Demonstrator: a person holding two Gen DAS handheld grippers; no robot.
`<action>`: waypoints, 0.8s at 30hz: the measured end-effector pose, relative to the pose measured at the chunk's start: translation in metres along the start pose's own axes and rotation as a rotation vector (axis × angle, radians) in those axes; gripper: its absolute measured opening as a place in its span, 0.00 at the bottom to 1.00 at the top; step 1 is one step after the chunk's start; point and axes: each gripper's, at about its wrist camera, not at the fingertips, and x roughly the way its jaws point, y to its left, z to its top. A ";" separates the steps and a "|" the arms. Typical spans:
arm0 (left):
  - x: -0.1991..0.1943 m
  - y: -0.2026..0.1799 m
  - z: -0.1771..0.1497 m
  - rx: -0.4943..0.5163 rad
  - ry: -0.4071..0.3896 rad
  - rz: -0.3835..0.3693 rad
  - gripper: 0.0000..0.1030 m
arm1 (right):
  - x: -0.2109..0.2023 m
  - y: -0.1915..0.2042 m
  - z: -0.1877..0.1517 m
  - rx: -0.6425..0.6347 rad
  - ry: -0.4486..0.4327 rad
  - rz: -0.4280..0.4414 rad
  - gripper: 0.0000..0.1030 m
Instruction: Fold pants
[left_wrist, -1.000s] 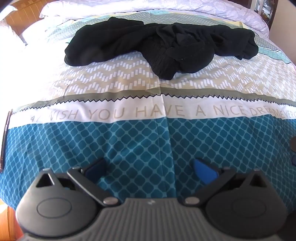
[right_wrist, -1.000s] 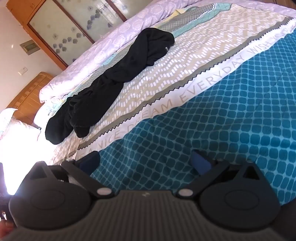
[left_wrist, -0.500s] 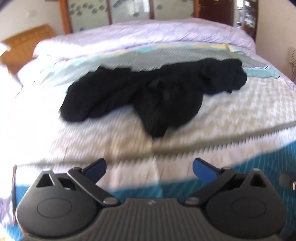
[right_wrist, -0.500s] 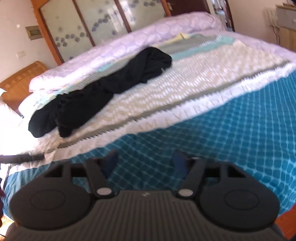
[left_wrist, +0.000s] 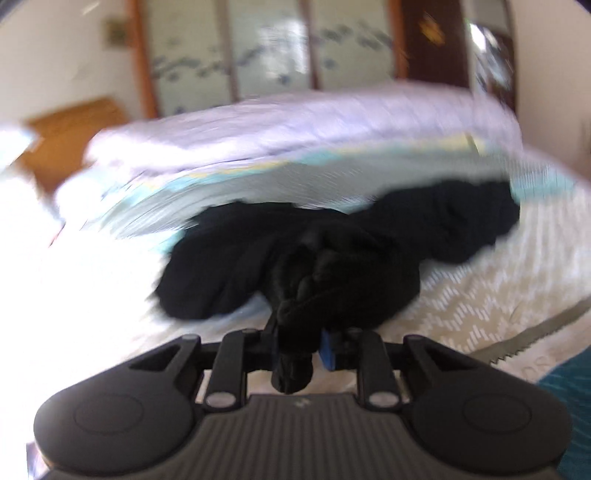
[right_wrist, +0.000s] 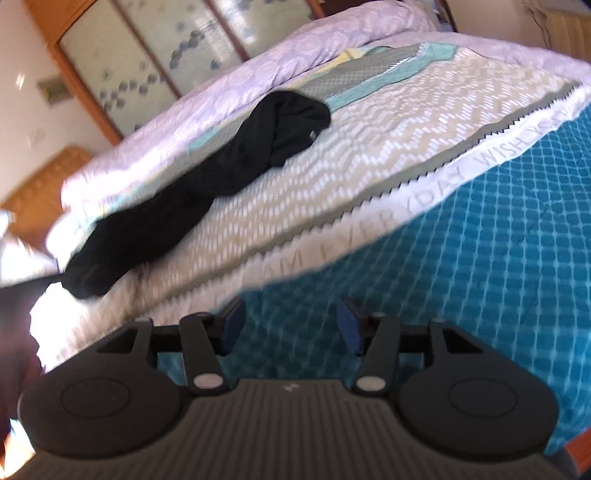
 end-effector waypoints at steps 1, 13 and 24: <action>-0.020 0.023 -0.009 -0.053 -0.006 0.005 0.18 | 0.002 0.000 0.009 0.019 -0.010 0.013 0.56; -0.041 0.137 -0.053 -0.330 0.132 0.232 0.19 | 0.088 0.006 0.094 0.156 -0.026 0.033 0.57; -0.057 0.105 -0.075 -0.278 0.131 0.215 0.19 | 0.232 0.104 0.181 -0.341 0.021 -0.172 0.61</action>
